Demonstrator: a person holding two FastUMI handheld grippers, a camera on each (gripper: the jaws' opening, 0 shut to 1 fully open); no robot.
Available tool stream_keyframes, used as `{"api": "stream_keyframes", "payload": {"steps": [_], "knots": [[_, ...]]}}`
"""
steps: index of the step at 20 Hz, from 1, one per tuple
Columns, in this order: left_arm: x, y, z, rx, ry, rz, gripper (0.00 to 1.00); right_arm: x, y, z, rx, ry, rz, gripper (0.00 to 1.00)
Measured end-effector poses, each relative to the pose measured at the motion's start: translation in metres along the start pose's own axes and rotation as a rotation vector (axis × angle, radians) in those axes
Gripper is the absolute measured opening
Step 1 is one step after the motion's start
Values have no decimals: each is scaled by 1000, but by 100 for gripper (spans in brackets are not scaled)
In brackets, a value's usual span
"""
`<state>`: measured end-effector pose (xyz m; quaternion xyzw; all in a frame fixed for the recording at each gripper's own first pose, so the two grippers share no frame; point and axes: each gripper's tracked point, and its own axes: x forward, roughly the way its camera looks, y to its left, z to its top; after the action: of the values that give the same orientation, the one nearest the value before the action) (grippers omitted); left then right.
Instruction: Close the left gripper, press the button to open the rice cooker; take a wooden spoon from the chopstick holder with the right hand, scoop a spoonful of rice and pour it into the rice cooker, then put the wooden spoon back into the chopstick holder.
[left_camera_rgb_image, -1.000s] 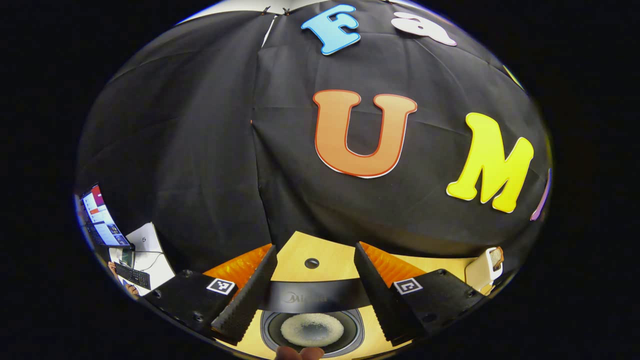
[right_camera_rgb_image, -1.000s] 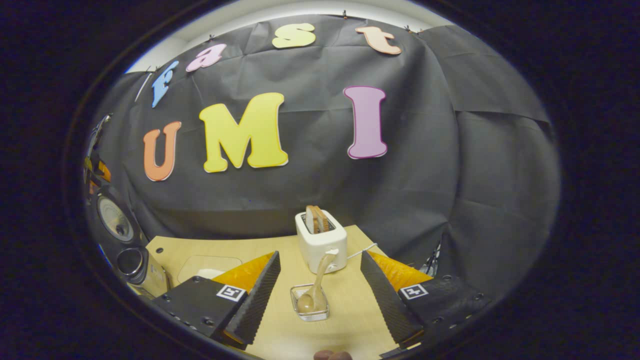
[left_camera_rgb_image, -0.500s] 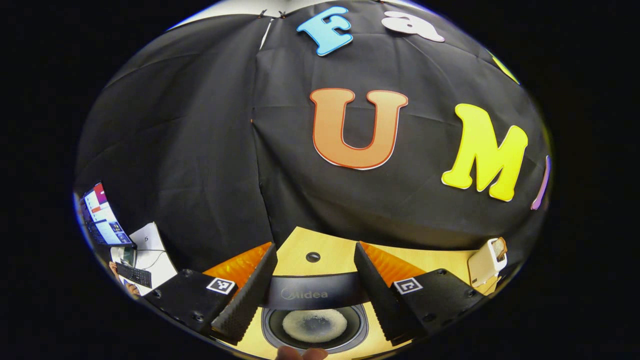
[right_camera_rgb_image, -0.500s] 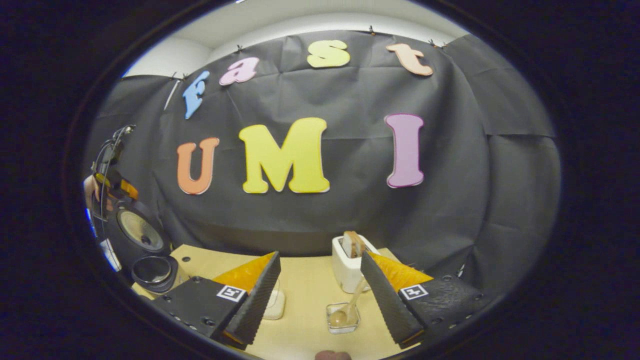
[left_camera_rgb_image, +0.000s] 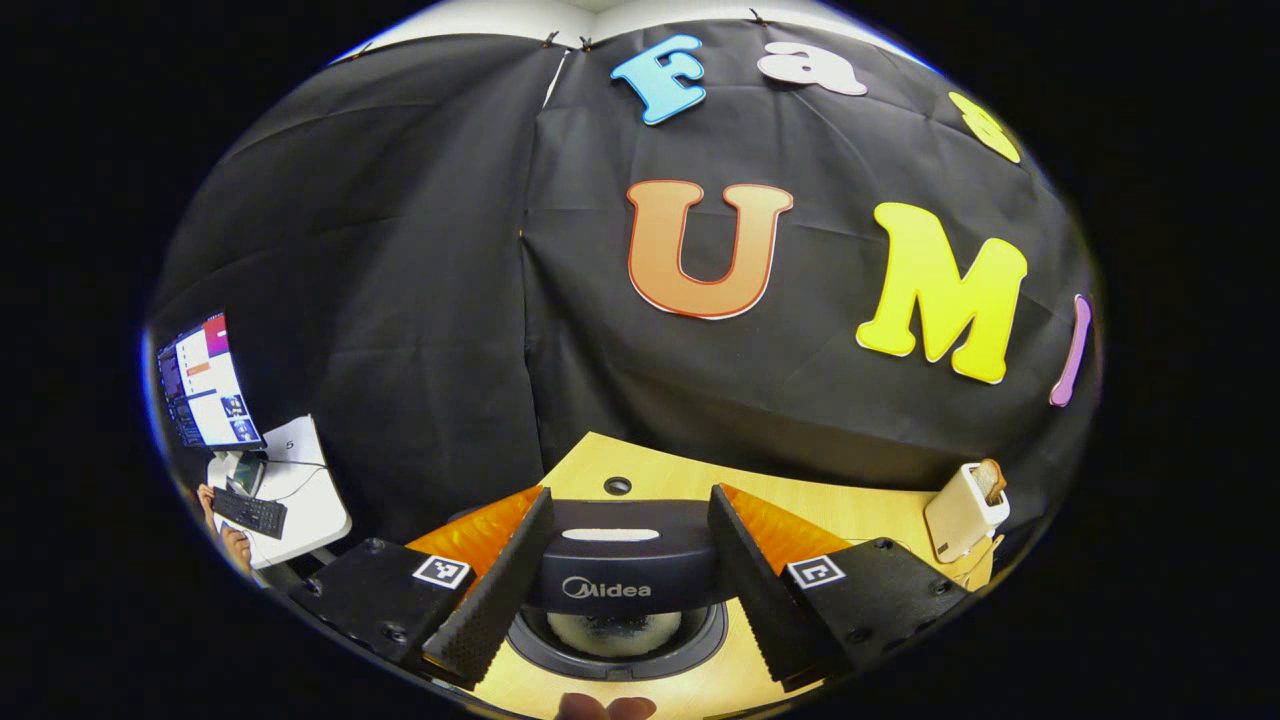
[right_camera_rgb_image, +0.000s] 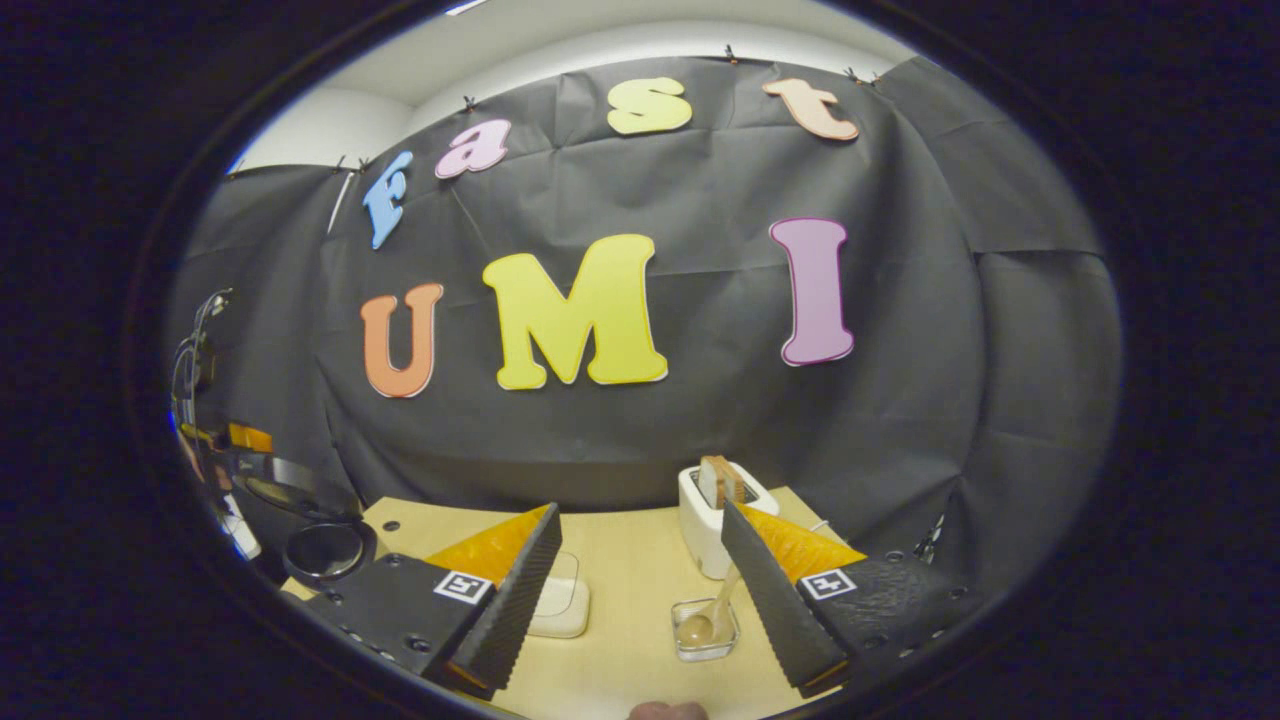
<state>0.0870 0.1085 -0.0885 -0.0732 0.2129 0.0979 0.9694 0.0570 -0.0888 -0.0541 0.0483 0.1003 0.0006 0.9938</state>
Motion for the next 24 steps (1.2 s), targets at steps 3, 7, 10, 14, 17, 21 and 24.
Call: {"api": "stream_keyframes", "payload": {"steps": [3,7,10,14,17,21,24], "knots": [[-12,0,-30,9,-5,-9,99,-3,-4,-1,-21,7,-10,96],[-21,-1,-63,-38,4,-10,99,-9,-2,-14,-53,44,-13,96],[-24,-2,-80,-53,14,-3,99,-13,1,-21,-58,67,-9,96],[-24,-1,-107,-16,51,21,99,-15,8,-23,-79,82,2,96],[-23,0,-119,-26,64,32,99,-14,14,-25,-86,84,12,96],[-20,-1,-135,-10,76,32,99,-13,22,-26,-98,90,27,95],[-19,1,-147,-22,101,31,99,-14,27,-27,-103,92,35,99]]}}
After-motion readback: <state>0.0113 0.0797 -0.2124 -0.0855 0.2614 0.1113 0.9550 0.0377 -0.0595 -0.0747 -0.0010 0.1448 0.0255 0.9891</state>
